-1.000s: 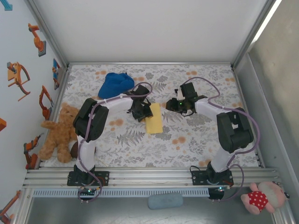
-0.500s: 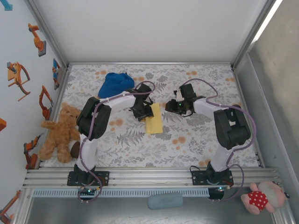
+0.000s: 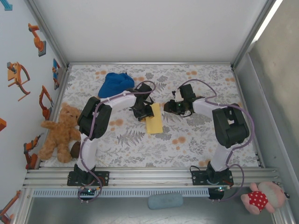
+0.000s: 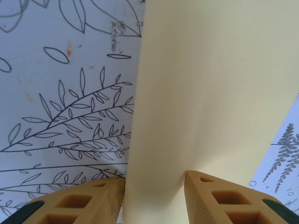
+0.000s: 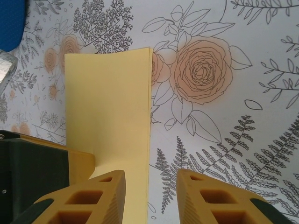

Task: Fold a paper plane with a square sheet of paper (pick it up from the middle)
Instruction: Hold the square sheet of paper at the center of the table.

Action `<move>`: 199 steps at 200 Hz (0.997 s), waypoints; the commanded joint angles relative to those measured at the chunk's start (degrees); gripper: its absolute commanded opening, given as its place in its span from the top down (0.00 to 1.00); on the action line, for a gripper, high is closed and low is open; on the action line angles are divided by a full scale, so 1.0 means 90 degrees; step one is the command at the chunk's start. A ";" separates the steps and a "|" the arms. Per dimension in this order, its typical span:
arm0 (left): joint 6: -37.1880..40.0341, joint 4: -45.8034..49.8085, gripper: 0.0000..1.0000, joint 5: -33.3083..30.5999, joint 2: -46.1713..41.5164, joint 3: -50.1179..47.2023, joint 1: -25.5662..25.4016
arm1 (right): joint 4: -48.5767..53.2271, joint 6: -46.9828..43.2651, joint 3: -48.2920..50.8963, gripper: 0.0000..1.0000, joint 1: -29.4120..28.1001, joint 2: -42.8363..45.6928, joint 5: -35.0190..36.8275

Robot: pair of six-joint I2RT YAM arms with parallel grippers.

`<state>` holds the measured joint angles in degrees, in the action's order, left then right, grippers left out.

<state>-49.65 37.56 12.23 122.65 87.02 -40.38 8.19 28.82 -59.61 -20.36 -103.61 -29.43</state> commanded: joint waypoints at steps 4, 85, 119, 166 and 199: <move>0.0186 -0.0120 0.57 -0.0332 0.1526 -0.0632 -0.0195 | -0.0154 -0.0035 0.0050 0.67 0.0031 -0.0118 -0.0345; 0.0321 -0.0116 0.57 -0.0226 0.1690 -0.0554 -0.0200 | -0.0416 0.0174 -0.0051 0.72 -0.0103 -0.0449 -0.0844; 0.0331 -0.0099 0.57 -0.0226 0.1741 -0.0545 -0.0195 | -0.0409 0.0145 -0.0155 0.75 -0.0206 -0.0585 -0.1089; 0.0321 -0.0103 0.57 -0.0205 0.1755 -0.0536 -0.0191 | -0.0333 0.0140 -0.0297 0.81 -0.0347 -0.0818 -0.1202; 0.0321 -0.0101 0.57 -0.0197 0.1763 -0.0554 -0.0191 | -0.0268 0.0130 -0.0406 0.88 -0.0422 -0.0943 -0.1268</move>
<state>-48.56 39.11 12.45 123.57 88.40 -40.38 5.13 30.11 -61.28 -23.53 -110.76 -39.44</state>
